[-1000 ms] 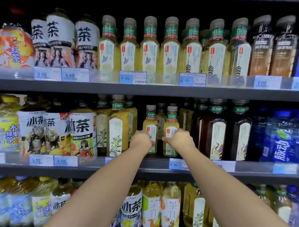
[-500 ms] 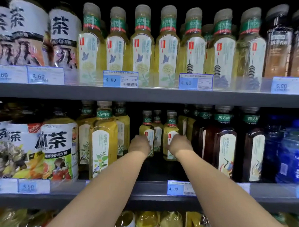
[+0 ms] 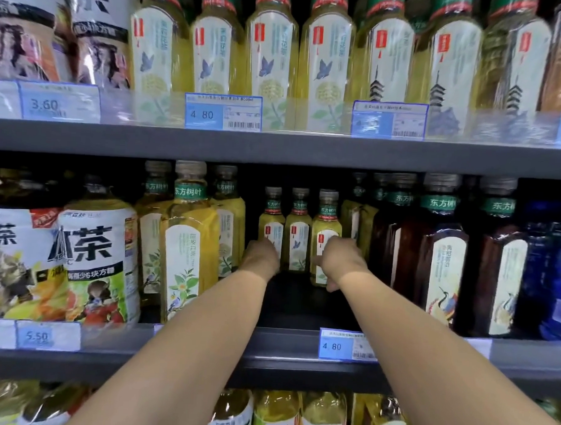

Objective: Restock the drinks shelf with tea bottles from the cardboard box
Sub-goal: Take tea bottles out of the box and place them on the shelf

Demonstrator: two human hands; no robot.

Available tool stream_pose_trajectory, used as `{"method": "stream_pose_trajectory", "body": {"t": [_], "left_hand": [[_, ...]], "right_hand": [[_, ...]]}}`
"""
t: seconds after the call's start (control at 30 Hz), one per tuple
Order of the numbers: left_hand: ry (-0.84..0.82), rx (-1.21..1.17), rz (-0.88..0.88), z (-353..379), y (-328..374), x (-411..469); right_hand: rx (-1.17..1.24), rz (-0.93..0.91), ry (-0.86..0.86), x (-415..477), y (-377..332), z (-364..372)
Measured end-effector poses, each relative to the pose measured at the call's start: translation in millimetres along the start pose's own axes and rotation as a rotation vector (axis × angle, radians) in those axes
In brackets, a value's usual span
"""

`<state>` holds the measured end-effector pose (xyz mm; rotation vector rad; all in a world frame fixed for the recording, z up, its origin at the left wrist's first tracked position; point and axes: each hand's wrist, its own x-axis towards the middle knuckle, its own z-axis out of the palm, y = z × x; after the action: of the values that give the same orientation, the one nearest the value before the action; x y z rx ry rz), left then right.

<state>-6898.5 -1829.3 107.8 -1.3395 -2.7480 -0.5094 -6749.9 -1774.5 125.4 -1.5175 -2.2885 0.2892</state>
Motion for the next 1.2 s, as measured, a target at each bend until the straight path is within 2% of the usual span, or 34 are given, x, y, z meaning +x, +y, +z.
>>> {"method": "stream_pose_trajectory", "body": {"t": [0.07, 0.2, 0.27, 0.5, 0.57, 0.73, 0.8, 0.87, 0.97, 1.2], "left_hand": [[-0.045, -0.031, 0.028, -2.4, 1.5, -4.9], [-0.121, -0.020, 0.093, -7.6, 4.7, -19.0], [-0.110, 0.011, 0.124, -12.8, 6.4, -32.4], [-0.026, 0.078, 0.225, -49.3, 9.6, -118.5], [0.076, 0.007, 0.275, -55.8, 6.4, -154.8], [0.538, -0.043, 0.519, -38.5, -10.7, -252.7], [0.596, -0.023, 0.636, -15.0, -21.9, -288.7], [0.592, -0.030, 0.702, 19.7, -36.5, -322.4], [0.496, -0.049, 0.729, 88.0, -67.3, -367.5], [0.147, 0.014, 0.572, 248.0, -146.7, -445.9]], "right_hand": [[-0.063, 0.017, -0.021, -0.2, -1.9, -1.9], [-0.044, -0.008, -0.028, -2.7, 0.6, 3.9], [0.012, -0.022, 0.010, -14.9, 1.3, 1.2], [-0.128, -0.088, 0.057, -96.5, -0.5, -42.0], [-0.075, -0.143, 0.145, -129.7, 6.0, -49.7], [0.006, -0.314, 0.427, -227.2, 27.8, -46.5], [0.059, -0.353, 0.485, -265.3, 43.1, -24.5], [0.091, -0.354, 0.453, -299.9, 64.5, 8.8], [0.101, -0.298, 0.342, -346.4, 102.8, 70.9], [0.092, -0.170, -0.019, -431.5, 181.1, 229.2]]}}
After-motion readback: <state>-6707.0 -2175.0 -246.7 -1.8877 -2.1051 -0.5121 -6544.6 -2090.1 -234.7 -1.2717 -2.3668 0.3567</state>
